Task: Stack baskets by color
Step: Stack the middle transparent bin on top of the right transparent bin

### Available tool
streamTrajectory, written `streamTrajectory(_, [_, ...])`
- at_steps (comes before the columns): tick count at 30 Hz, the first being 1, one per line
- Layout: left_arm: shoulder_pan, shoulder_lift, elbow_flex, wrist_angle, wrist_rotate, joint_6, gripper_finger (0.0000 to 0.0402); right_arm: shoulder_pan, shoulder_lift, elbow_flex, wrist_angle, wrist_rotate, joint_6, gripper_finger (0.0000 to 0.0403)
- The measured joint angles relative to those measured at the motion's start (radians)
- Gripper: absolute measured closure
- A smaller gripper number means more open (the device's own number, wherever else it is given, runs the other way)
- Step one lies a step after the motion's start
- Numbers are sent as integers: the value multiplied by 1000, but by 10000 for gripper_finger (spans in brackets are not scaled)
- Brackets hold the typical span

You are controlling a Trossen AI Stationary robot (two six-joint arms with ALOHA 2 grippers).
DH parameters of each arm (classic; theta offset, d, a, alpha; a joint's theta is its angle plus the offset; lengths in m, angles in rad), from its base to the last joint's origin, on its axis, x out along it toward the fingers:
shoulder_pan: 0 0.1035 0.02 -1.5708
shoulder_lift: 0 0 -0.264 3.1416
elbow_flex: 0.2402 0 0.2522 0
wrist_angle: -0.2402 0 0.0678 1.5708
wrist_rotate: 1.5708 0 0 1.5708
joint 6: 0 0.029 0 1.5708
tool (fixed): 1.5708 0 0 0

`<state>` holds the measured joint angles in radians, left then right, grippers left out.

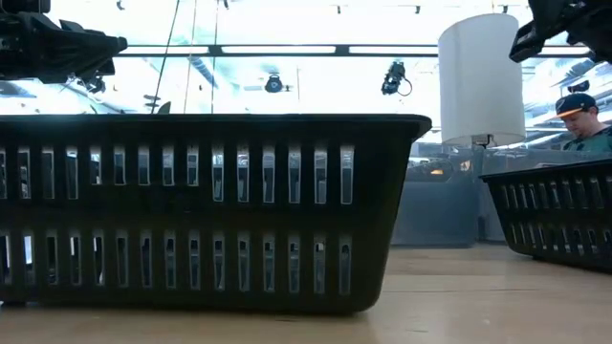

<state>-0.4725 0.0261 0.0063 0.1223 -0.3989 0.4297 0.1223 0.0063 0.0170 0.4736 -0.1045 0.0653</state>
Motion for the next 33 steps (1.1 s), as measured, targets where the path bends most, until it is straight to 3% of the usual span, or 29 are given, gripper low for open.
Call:
streamTrajectory(4, [0, 0, 0, 0, 0, 0, 374, 0, 0, 0, 6, 186, 31, 273])
streamTrajectory(9, [0, 0, 0, 0, 0, 0, 375, -8, 5, 0, -45, 585, 177, 273])
streamTrajectory(11, [0, 0, 0, 0, 0, 0, 372, -22, 13, 0, -87, 656, 223, 273])
streamTrajectory(16, [0, 0, 0, 0, 0, 0, 367, -67, 49, 4, -101, 594, 186, 273])
streamTrajectory(24, [0, 0, 0, 0, 0, 0, 376, -98, 108, 82, -97, 354, 173, 273])
streamTrajectory(29, [0, 0, 0, 0, 0, 0, 371, -105, 166, 82, -64, 367, 147, 273])
streamTrajectory(33, [0, 0, 0, 0, 0, 0, 368, -118, 273, 82, -97, 374, 222, 273])
